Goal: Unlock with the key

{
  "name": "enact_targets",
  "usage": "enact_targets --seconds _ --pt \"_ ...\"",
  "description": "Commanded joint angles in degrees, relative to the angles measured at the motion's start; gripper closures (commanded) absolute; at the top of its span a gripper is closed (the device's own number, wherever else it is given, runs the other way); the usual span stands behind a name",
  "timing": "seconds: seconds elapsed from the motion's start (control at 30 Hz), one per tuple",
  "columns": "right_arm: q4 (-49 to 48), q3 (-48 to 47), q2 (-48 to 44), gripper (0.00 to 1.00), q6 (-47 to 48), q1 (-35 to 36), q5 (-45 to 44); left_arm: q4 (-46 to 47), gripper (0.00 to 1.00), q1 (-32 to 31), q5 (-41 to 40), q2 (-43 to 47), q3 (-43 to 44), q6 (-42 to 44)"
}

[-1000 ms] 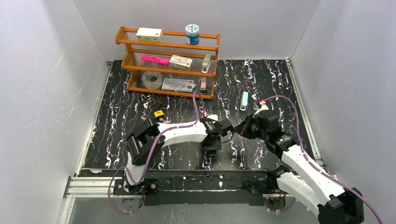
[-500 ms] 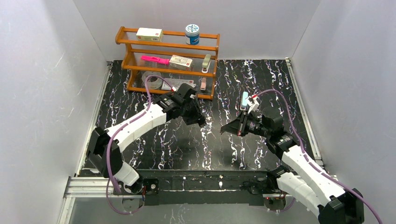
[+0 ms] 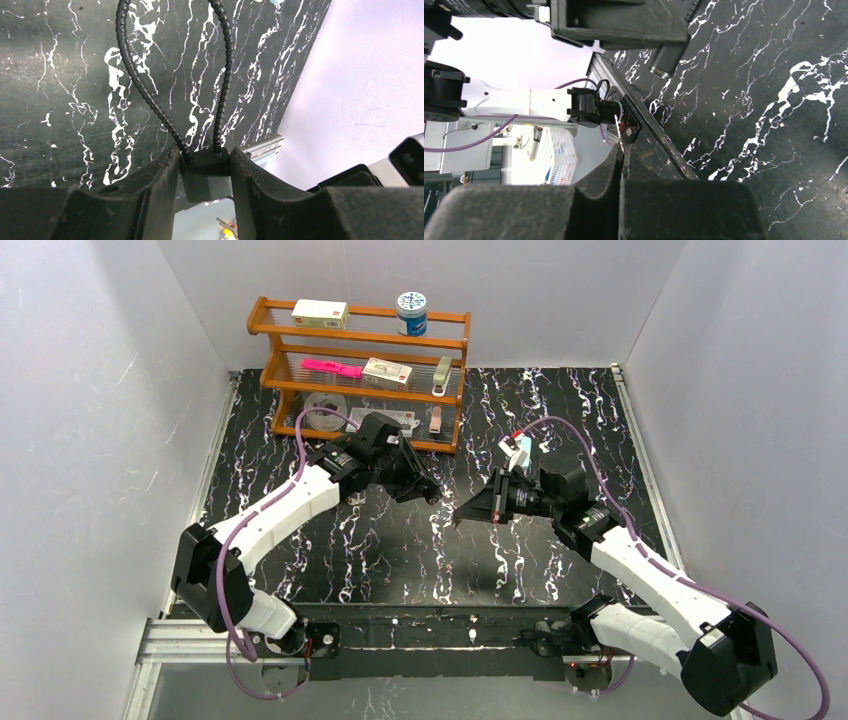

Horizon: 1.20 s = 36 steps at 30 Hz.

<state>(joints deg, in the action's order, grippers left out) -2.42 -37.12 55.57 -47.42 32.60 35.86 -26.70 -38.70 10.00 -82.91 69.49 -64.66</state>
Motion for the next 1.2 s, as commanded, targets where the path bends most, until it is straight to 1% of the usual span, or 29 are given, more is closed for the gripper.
enact_targets --seconds 0.0,0.07,0.23,0.4,0.53,0.77,1.17 --pt "2.3 -5.7 2.1 0.99 0.2 2.5 -2.2 2.6 0.83 0.6 3.1 3.7 -1.3 -1.8" --pt "4.8 -6.8 3.6 0.99 -0.3 3.3 -3.6 3.3 0.83 0.7 3.6 4.1 -1.6 -2.3" --pt "6.7 -8.0 5.9 0.99 -1.1 4.5 -5.8 4.6 0.83 1.2 5.8 4.9 -2.5 -3.4" --pt "7.8 -8.3 6.1 0.99 -0.8 5.1 -7.0 8.1 0.83 2.1 10.1 5.2 -4.8 -5.4" --pt "7.4 -8.2 5.5 0.99 -0.7 5.0 -6.8 9.5 0.83 2.5 11.5 5.3 -5.9 -6.1" --pt "5.8 -8.0 6.2 0.99 -2.0 5.1 -7.8 9.7 0.83 2.6 11.4 5.6 -6.1 -6.0" --pt "3.1 -10.4 9.8 0.99 -4.3 5.1 -8.2 11.1 0.83 2.6 10.9 7.0 -8.1 -6.1"
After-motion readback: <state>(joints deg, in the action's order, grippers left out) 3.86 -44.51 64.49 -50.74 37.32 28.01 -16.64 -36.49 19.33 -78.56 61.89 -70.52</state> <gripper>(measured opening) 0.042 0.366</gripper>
